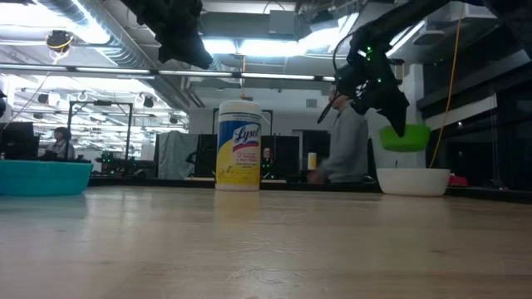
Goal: Nest bowls inside each other
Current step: Stack the green bowl on top of the blue bowl
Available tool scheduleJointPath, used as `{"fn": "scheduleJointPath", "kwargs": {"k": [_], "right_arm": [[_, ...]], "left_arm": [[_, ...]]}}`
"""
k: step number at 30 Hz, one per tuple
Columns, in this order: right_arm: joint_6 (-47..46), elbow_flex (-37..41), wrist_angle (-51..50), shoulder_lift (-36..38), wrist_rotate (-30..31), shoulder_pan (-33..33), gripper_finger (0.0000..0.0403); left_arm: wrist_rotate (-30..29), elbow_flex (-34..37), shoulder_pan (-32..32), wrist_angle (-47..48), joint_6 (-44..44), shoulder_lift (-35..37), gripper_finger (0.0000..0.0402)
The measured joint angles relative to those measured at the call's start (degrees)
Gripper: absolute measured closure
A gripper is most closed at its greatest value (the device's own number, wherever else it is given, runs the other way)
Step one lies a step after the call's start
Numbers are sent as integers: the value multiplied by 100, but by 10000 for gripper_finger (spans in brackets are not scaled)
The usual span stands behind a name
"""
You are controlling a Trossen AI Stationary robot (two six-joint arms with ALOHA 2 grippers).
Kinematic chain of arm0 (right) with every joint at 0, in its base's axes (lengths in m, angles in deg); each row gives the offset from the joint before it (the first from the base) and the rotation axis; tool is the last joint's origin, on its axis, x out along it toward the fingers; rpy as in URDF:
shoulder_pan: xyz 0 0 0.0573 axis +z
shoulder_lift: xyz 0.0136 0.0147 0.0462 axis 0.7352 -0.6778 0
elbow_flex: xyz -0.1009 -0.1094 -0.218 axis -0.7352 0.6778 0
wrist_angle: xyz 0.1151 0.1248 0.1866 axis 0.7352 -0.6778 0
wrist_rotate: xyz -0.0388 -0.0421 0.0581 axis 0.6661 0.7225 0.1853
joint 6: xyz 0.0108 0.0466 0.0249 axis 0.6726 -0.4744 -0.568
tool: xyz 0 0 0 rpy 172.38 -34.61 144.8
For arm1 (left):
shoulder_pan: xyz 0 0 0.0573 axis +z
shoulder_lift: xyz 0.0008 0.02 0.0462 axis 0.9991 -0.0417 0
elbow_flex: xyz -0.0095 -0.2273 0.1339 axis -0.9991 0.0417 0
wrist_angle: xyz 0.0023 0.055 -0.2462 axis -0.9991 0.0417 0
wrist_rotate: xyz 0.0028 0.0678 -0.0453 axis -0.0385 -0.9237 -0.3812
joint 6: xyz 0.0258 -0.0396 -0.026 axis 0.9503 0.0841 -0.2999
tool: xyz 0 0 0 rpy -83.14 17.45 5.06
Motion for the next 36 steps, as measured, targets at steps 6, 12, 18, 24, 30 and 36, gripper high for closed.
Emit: {"fn": "scheduleJointPath", "kwargs": {"k": [6,12,18,24,30,36], "right_arm": [[-68,2,53,-215,-168,-105,401],[-153,11,298,-526,-250,-118,401],[-155,31,379,-732,-328,-212,401],[-258,667,409,-733,-315,-423,401],[-258,1453,936,-460,-267,-437,401],[-259,1421,1166,-292,-309,-478,401]], "left_arm": [[-4,0,0,0,2,1,290],[-41,0,0,0,4,1,290],[-41,0,0,0,11,1,290],[-46,0,0,0,57,1,290],[-50,0,0,0,61,0,290],[-50,0,0,0,63,1,290]]}}
